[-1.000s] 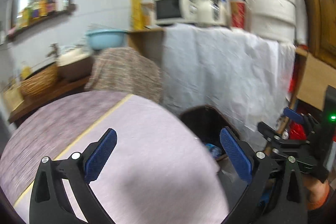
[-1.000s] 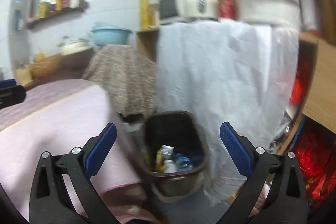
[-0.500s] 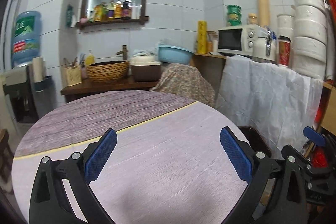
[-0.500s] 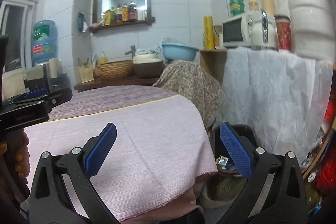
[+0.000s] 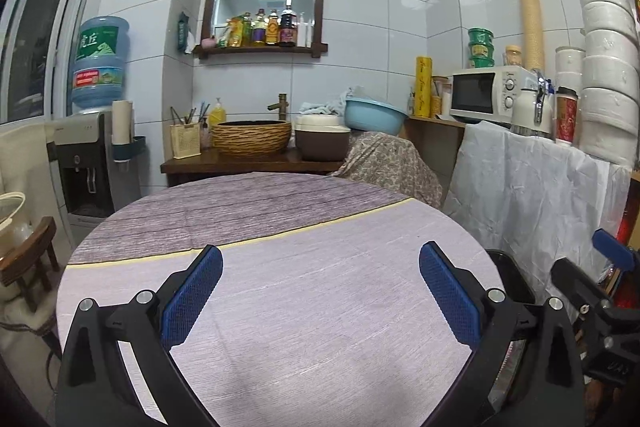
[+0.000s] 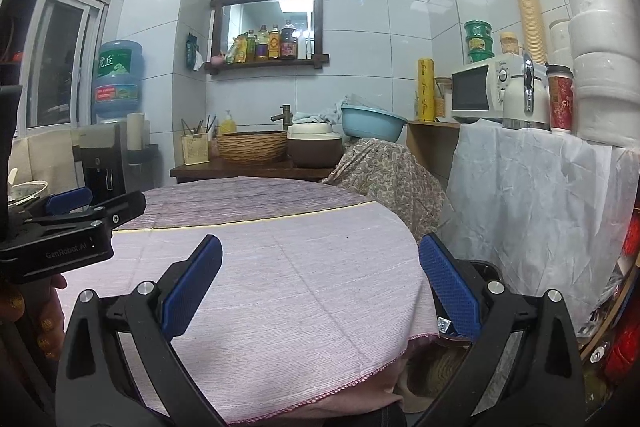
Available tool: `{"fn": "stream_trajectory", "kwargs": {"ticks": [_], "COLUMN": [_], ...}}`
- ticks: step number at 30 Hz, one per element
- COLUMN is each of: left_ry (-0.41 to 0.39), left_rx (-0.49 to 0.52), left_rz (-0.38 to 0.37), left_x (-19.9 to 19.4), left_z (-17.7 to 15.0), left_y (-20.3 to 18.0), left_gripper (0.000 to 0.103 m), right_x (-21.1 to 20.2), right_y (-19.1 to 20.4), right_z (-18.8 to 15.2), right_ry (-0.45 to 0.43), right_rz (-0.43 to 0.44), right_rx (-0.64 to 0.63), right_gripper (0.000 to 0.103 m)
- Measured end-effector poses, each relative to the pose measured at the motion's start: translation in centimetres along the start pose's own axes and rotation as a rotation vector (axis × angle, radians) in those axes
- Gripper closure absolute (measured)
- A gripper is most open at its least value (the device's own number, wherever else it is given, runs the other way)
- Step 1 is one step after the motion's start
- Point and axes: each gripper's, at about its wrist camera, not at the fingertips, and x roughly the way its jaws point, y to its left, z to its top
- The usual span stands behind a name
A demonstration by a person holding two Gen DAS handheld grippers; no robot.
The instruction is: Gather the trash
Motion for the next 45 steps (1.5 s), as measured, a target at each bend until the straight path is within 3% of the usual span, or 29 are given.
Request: {"fn": "stream_trajectory", "kwargs": {"ticks": [21,45], "left_ry": [-0.016,-0.013], "left_rx": [-0.027,-0.007], "left_rz": [0.057,0.046], "left_x": [-1.0,-1.1], "left_z": [-0.1,0.1], "left_y": [1.5,1.1], "left_gripper": [0.005,0.005], "right_x": [-0.3,-0.3], "right_y": [-0.4,-0.8], "right_z": [0.1,-0.2], "right_ry": [-0.003,0.008], "right_rz": [0.010,0.018], "right_rx": [0.015,0.024], "right_gripper": [0.006,0.006]}}
